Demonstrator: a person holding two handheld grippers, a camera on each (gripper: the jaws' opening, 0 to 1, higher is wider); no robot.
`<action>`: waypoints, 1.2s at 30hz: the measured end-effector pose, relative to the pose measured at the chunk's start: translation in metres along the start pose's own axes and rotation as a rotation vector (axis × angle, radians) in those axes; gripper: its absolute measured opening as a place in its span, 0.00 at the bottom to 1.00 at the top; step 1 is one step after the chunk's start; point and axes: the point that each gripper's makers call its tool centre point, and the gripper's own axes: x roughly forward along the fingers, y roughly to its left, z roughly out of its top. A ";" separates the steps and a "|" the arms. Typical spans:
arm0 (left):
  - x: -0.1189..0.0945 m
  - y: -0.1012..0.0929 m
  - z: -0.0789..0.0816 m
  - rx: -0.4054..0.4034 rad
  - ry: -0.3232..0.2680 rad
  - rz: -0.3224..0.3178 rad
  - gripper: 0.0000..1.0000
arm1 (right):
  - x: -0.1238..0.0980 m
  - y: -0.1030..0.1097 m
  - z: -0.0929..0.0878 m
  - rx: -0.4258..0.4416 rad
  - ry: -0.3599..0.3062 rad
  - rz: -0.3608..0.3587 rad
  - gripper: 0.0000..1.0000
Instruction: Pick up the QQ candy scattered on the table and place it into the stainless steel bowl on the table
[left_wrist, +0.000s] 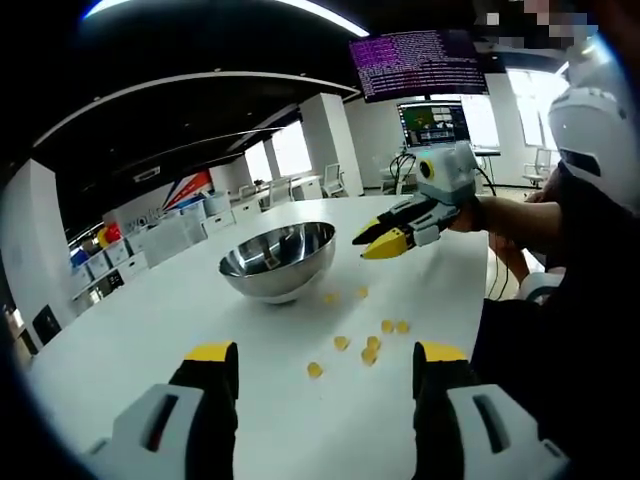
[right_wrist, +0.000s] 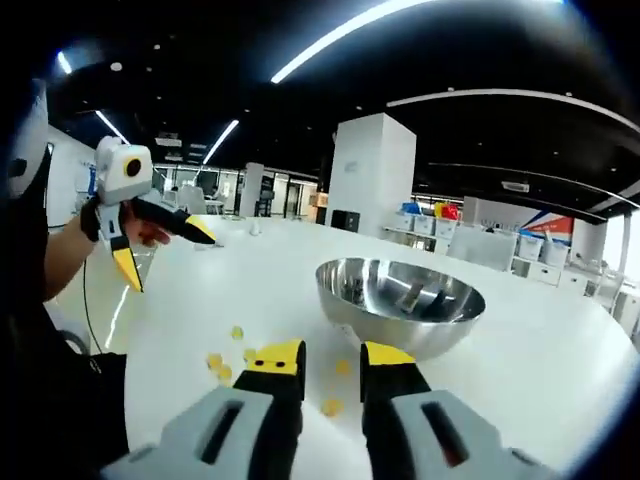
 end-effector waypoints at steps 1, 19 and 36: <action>0.000 0.000 0.000 0.000 0.002 0.000 0.71 | 0.003 0.001 -0.005 -0.002 0.012 0.002 0.19; 0.002 0.001 -0.003 -0.010 0.000 -0.001 0.71 | 0.018 0.003 -0.045 0.011 0.108 0.007 0.16; 0.000 0.002 -0.006 -0.015 -0.003 0.003 0.71 | 0.020 0.004 -0.054 -0.010 0.132 -0.003 0.09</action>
